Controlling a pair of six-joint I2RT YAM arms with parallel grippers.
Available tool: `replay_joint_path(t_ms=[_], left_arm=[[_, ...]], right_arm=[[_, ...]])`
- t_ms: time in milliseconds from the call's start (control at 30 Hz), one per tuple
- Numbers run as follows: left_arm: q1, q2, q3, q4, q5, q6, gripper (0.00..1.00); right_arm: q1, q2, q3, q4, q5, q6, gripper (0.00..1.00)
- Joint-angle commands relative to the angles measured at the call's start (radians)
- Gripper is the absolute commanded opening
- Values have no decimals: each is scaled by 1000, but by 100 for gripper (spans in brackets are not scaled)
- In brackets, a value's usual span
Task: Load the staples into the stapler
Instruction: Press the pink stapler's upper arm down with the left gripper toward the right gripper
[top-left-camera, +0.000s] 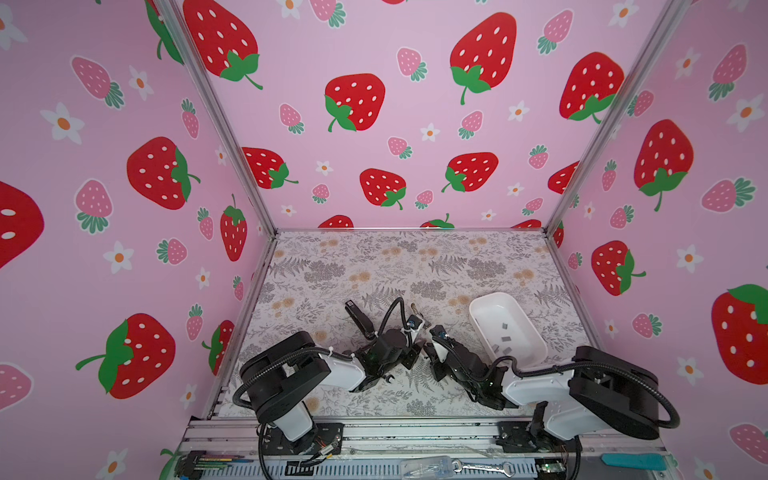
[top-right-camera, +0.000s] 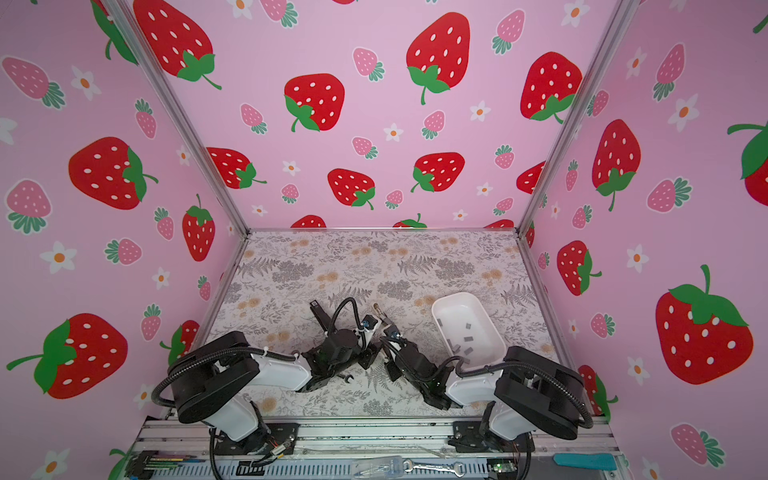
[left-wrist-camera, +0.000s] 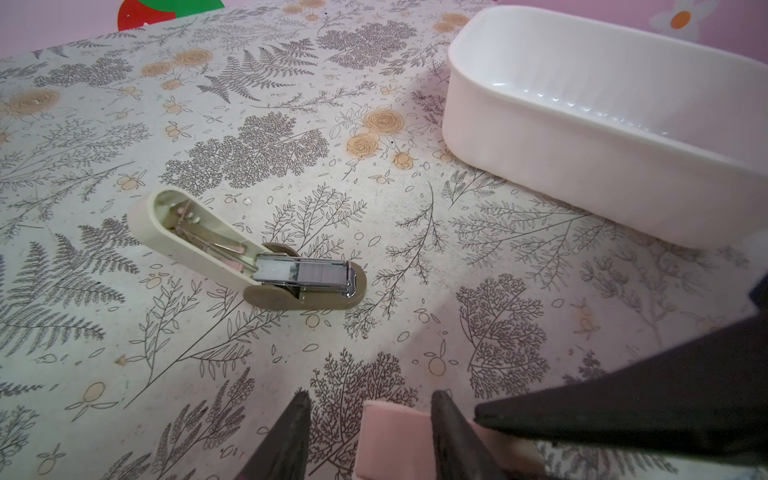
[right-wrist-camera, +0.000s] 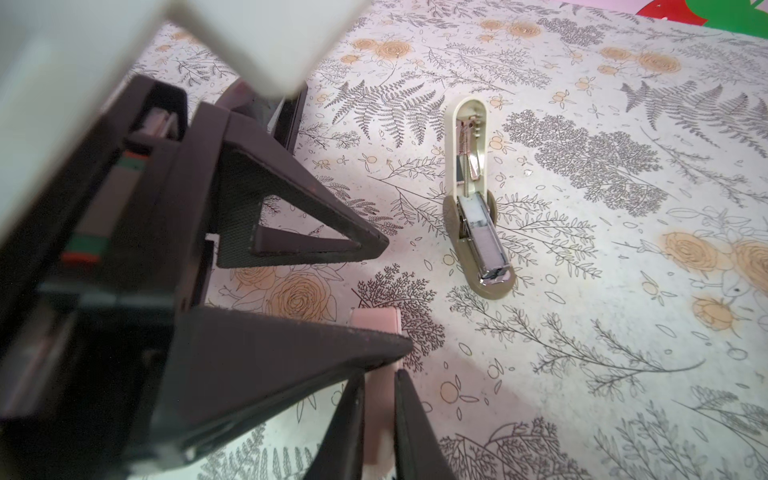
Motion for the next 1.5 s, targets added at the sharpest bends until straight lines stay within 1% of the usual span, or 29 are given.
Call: replay_joint_path(t_ms=[0,267,700,967,1133,1333,1467], left_arm=[[-10,30,-24,-8,-14,18,49],[-11,43,-35,12,-43,17,48],[-14,80,-44,41,-40,12,47],[-23,110,-54,74,-61,21,46],[-26,144,-76,141,-65,21,45],[-31,190,-81,179,-70,21,44],[-31,180,-81,176,-81,21,44]], right_arm=[[-2,20,11,-7,2,3,17],[-2,41,-25,26,-11,25,16],[-2,112,-55,75,-18,55,16],[-2,154,-64,104,-34,66,16],[-2,210,-87,160,-36,78,15],[-2,294,-100,229,-43,102,13],[-2,277,-93,224,-42,98,13]])
